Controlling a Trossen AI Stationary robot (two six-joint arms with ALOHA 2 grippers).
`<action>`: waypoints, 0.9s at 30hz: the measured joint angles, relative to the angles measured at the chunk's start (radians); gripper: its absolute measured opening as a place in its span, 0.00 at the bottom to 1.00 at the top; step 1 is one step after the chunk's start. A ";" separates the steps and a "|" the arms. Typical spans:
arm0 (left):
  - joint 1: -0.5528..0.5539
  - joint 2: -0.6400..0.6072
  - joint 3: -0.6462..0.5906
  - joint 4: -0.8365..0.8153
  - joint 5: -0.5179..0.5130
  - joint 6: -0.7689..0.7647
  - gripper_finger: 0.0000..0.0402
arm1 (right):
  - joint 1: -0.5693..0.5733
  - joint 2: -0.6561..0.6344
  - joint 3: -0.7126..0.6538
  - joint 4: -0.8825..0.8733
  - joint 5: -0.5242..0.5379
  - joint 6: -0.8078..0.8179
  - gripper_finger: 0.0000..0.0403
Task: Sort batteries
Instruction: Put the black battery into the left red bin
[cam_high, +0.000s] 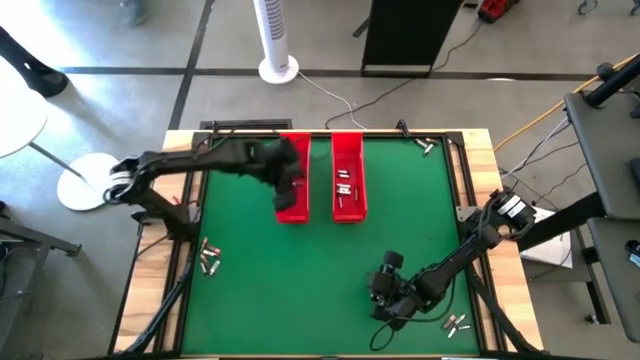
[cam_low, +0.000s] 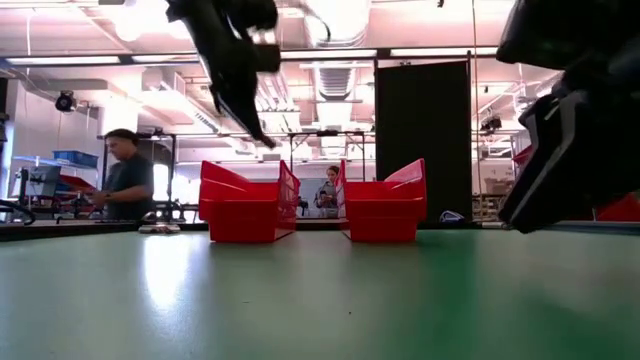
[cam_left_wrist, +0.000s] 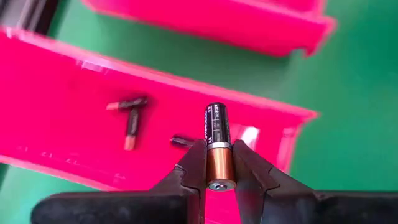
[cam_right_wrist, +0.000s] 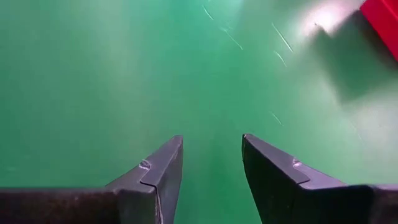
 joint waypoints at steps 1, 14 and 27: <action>0.025 0.022 0.006 -0.009 0.014 0.009 0.08 | 0.000 0.000 0.000 -0.012 0.000 0.010 0.40; 0.071 0.246 0.074 -0.009 -0.025 0.086 0.08 | -0.010 -0.013 -0.002 -0.098 -0.034 0.029 0.36; 0.077 0.367 0.077 0.007 -0.106 0.042 0.08 | -0.009 -0.045 -0.002 -0.106 -0.018 0.033 0.35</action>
